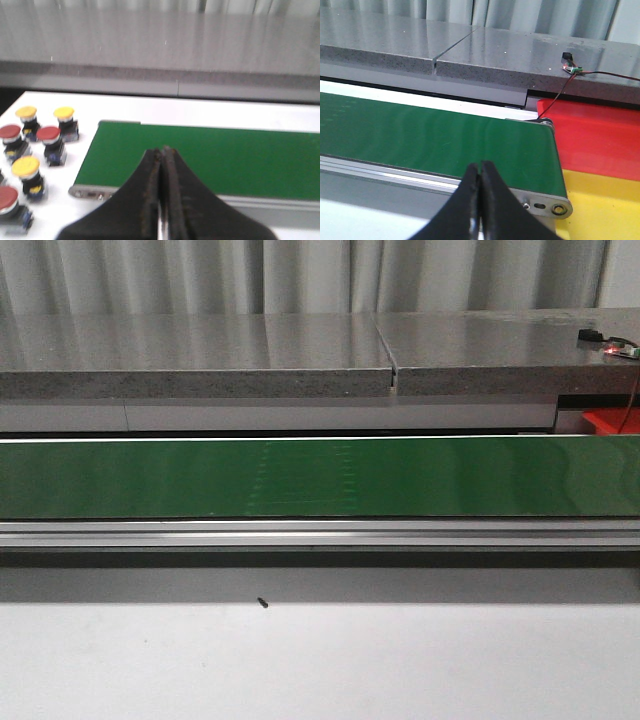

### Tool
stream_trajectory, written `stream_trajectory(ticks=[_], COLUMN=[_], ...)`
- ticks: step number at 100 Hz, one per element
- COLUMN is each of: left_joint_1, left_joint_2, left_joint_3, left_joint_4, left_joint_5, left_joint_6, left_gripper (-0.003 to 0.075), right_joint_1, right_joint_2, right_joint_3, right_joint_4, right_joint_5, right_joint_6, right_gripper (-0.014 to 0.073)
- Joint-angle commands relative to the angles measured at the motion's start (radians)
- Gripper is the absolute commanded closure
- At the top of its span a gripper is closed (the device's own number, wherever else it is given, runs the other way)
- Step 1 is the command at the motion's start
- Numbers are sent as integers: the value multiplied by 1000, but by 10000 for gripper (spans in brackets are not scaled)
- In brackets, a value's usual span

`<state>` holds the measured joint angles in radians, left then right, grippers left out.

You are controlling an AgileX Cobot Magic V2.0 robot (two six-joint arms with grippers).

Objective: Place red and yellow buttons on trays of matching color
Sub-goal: 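Move the left gripper over the cluster of red and yellow buttons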

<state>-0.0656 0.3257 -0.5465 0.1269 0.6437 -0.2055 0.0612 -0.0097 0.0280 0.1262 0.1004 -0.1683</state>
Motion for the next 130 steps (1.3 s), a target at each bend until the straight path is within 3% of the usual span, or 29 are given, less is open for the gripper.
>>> stream_trajectory(ticks=[1, 14, 58, 67, 72, 84, 92, 115, 130], left_joint_1=[-6, -6, -6, -6, -6, -6, -6, -6, 28], left_joint_2=[115, 256, 405, 411, 411, 411, 411, 411, 425], left_joint_3=[-128, -257, -325, -325, -325, -325, -325, -325, -325], left_joint_4=[-7, -7, 5, 1, -3, -3, -3, 0, 95], left_joint_5=[100, 221, 219, 224, 226, 235, 227, 259, 285], left_joint_6=[-7, -7, -7, -7, -7, -7, -7, -36, -130], left_gripper=[741, 741, 734, 646, 551, 225, 104, 102, 102], right_joint_1=[0, 0, 0, 0, 0, 0, 0, 0, 0], right_joint_2=[-19, -19, -19, -19, -19, -19, -19, -19, -19], right_joint_3=[-17, -17, -17, -17, -17, -17, -17, -17, -17], right_joint_4=[-9, -9, -9, -9, -9, -9, -9, -9, -9], right_joint_5=[-81, -81, -81, -81, -81, -81, -81, -81, -81], right_joint_6=[-4, -4, -4, -4, -4, -4, -4, -4, -4], right_gripper=[662, 662, 662, 662, 662, 662, 662, 662, 662])
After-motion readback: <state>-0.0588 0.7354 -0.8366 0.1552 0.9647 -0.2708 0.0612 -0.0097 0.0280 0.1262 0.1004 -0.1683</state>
